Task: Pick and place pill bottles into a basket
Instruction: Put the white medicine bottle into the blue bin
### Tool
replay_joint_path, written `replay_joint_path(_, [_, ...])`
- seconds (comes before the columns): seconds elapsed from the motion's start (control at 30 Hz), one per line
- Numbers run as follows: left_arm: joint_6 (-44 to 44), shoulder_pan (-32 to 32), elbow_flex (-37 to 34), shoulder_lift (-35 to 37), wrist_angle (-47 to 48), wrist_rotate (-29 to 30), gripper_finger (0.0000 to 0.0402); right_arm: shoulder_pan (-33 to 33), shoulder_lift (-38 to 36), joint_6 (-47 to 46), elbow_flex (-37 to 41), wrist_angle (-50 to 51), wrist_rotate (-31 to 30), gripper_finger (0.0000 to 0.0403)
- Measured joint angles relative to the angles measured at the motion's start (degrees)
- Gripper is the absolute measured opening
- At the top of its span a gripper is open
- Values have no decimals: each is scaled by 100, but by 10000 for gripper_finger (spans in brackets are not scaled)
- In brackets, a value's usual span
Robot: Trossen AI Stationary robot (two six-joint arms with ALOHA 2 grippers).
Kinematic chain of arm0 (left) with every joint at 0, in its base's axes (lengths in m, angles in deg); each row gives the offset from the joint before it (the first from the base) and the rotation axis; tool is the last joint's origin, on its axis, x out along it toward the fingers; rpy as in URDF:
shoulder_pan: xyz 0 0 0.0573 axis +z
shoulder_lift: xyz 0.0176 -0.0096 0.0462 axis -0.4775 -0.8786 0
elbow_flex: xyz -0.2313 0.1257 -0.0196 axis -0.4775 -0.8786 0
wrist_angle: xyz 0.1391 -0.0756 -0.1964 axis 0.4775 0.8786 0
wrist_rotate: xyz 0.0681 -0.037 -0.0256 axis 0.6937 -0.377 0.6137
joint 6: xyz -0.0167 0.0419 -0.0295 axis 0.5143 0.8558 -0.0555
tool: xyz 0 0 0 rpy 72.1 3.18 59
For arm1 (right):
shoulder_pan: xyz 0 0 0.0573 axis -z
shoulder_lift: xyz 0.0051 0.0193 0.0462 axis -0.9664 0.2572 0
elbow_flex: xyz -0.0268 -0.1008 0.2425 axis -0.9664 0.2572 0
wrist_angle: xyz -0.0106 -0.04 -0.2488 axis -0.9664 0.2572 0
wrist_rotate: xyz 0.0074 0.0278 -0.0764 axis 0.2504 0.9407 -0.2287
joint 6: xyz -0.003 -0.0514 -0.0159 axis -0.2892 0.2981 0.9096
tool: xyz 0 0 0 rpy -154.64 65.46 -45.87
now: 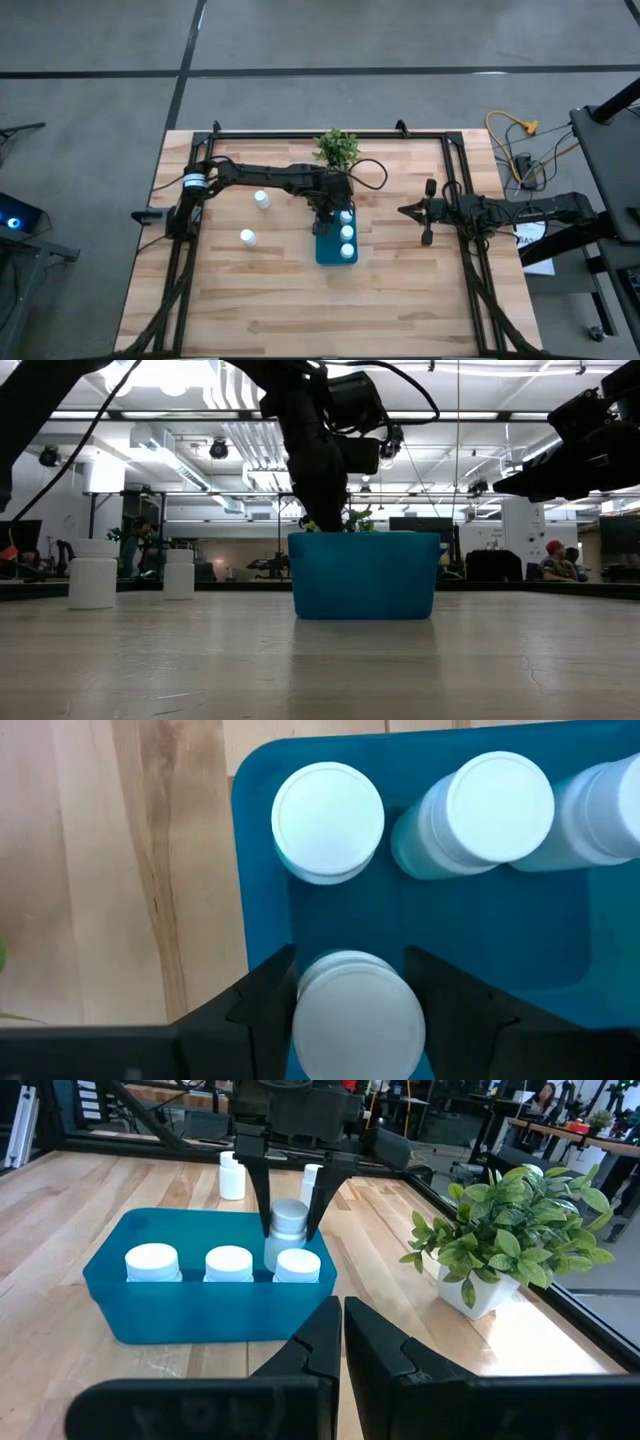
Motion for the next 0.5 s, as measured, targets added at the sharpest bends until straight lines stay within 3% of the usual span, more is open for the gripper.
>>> replay_joint_path(0.5, [-2,7,9,0,-112,36,164,0,0,-15,0,0,-2,8])
